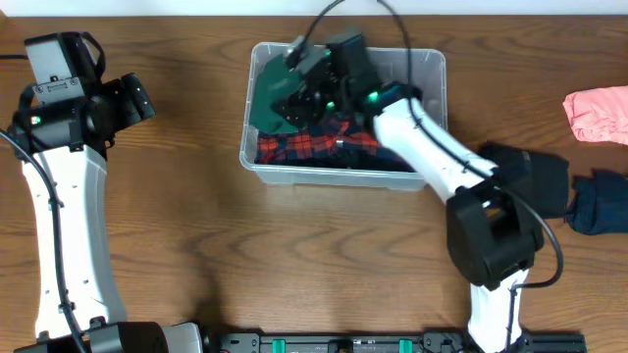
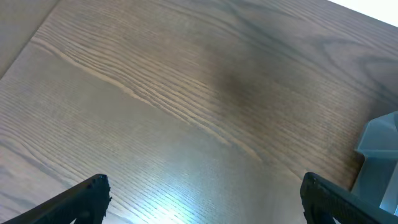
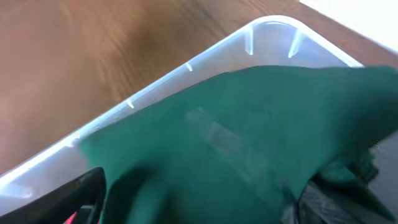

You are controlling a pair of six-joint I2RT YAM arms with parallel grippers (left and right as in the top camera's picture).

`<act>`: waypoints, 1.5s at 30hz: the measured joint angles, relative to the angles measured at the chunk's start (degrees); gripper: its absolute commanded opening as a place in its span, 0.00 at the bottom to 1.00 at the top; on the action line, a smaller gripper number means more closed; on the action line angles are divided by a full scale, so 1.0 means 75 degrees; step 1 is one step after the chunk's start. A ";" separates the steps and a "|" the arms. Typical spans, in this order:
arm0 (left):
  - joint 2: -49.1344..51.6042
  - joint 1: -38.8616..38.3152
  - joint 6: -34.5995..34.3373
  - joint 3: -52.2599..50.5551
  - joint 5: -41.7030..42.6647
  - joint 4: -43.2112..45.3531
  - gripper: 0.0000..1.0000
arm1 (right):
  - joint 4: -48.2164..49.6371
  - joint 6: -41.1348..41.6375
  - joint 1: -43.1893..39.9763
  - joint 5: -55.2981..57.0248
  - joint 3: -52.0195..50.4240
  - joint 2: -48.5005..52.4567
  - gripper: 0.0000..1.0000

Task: Pack container
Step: 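Release the green shirt in the bin and lift the right gripper, then reach the right gripper to the pink shirt and grasp it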

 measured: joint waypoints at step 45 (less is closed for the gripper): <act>0.0000 0.0000 0.0000 0.0000 0.0000 0.0000 0.98 | -0.5045 0.2509 -0.4030 0.2066 0.1626 -0.1999 0.99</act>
